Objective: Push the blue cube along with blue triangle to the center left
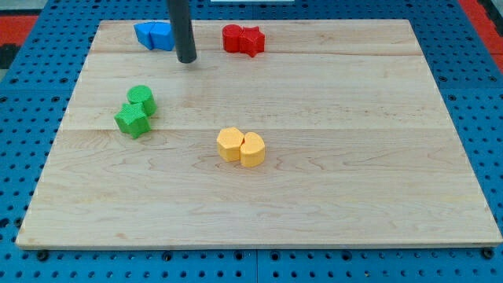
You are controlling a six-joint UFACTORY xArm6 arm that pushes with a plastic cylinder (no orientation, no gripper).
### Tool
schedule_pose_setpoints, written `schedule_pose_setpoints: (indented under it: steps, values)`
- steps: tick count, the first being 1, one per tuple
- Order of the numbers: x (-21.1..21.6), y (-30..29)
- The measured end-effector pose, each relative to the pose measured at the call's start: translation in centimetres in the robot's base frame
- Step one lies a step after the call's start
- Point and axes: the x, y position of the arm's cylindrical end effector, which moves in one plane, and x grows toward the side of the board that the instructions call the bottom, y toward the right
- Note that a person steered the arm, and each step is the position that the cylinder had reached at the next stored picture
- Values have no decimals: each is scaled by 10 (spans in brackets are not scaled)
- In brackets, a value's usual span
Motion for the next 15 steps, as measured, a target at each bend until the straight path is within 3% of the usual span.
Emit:
schedule_pose_setpoints:
  steps: [1,4,7,10,12,15]
  values:
    - [-46,-5]
    - [-84,-34]
    - [-45,-136]
    - [-2,-137]
    - [-8,-157]
    - [39,-169]
